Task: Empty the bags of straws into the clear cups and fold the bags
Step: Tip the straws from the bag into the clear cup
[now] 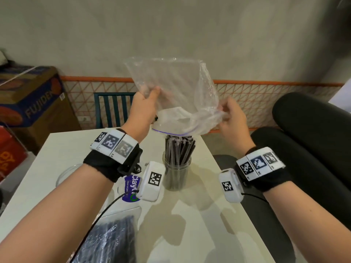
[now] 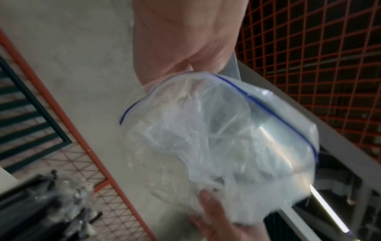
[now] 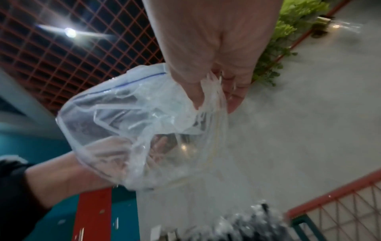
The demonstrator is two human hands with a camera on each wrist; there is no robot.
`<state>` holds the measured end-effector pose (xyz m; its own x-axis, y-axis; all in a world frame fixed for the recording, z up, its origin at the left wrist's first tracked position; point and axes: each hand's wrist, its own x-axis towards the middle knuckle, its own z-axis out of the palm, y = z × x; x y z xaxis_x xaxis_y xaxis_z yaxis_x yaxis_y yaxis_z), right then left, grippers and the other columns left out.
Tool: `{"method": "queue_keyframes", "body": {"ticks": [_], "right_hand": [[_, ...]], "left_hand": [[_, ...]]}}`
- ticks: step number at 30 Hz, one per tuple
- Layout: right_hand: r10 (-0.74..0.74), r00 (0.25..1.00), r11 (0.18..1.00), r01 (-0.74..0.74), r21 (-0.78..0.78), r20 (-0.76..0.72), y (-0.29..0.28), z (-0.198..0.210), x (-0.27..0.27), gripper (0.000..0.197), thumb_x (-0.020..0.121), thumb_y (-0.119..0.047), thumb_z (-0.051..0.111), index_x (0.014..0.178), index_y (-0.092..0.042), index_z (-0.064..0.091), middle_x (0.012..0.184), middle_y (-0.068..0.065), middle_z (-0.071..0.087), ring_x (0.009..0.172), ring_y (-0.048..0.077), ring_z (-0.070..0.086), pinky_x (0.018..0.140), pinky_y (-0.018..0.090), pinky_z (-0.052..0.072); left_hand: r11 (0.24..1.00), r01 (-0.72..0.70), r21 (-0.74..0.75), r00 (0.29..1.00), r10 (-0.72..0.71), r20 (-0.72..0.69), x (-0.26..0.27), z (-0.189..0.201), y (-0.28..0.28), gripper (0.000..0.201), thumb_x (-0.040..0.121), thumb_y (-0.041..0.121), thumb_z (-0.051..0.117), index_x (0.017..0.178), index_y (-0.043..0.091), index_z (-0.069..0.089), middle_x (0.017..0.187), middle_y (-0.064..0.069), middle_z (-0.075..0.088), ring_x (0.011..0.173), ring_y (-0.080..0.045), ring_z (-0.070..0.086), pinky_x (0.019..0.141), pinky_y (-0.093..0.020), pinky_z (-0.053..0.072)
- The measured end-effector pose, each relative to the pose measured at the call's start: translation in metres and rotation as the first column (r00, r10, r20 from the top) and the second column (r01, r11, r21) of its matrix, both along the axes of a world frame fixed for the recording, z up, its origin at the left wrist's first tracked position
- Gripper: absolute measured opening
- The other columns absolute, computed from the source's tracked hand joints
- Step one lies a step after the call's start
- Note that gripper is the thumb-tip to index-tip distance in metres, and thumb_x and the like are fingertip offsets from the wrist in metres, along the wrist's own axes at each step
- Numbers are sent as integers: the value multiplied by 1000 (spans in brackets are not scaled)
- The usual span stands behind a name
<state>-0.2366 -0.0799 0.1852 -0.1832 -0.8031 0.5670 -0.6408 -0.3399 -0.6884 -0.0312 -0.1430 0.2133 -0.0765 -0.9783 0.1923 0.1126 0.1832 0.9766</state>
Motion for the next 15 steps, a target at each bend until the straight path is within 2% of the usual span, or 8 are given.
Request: {"method": "queue_keyframes", "body": {"ticks": [1,3,5,6,8,11,13,15], "right_hand": [[-11,994,1000,10,-7,-106,7,-3,-5,22,82,1,59,83,-16,45,94,5,54,83,21,52,71,32,45],[38,946,998,-23,50,-322,22,-9,-13,21,80,-6,66,81,-13,45,98,6,50,86,21,49,72,31,39],[201,897,963,-106,249,-394,41,-11,-19,29,74,-24,72,86,-7,51,105,3,50,93,19,50,78,31,44],[288,884,918,-145,369,-368,51,-10,-24,37,70,-30,75,93,-11,54,111,-1,51,101,15,51,87,31,47],[388,892,814,-215,540,-230,69,-1,-37,48,67,-34,79,107,-27,52,121,-12,49,117,5,49,101,35,45],[395,905,781,-421,461,157,94,24,-47,65,60,-51,79,115,-37,46,133,-7,50,127,10,48,104,45,43],[361,836,778,-514,361,413,103,38,-42,87,51,-61,79,125,-33,42,134,-1,51,124,17,54,96,46,50],[286,818,739,-520,429,499,105,43,-26,100,47,-61,81,134,-36,36,132,-2,53,117,20,60,86,48,55]], "left_hand": [[999,-14,30,999,15,-35,1,2,3,17,91,29,49,77,28,60,110,-17,68,107,-32,63,98,-55,45],[997,2,82,997,4,-75,5,5,12,26,95,22,46,72,26,57,109,-17,66,110,-35,60,96,-53,46],[996,52,76,997,-47,-58,9,5,24,27,96,21,43,73,23,57,111,-18,64,110,-38,60,93,-52,48],[996,66,63,998,-64,-26,10,5,30,25,96,23,43,77,23,58,113,-19,65,109,-36,61,93,-51,49],[996,83,20,991,-84,105,14,2,45,22,98,24,40,85,22,58,107,-14,67,102,-28,65,88,-45,52],[989,129,-75,954,-103,281,16,-1,71,24,99,23,38,83,20,55,82,-1,67,77,-11,67,75,-31,50],[973,169,-159,922,-99,374,13,-8,80,25,98,25,39,78,23,54,83,-5,66,83,-20,67,80,-36,52],[963,191,-192,896,-92,434,8,-17,87,24,98,26,40,77,24,53,88,-11,66,87,-27,66,85,-46,51]]}}
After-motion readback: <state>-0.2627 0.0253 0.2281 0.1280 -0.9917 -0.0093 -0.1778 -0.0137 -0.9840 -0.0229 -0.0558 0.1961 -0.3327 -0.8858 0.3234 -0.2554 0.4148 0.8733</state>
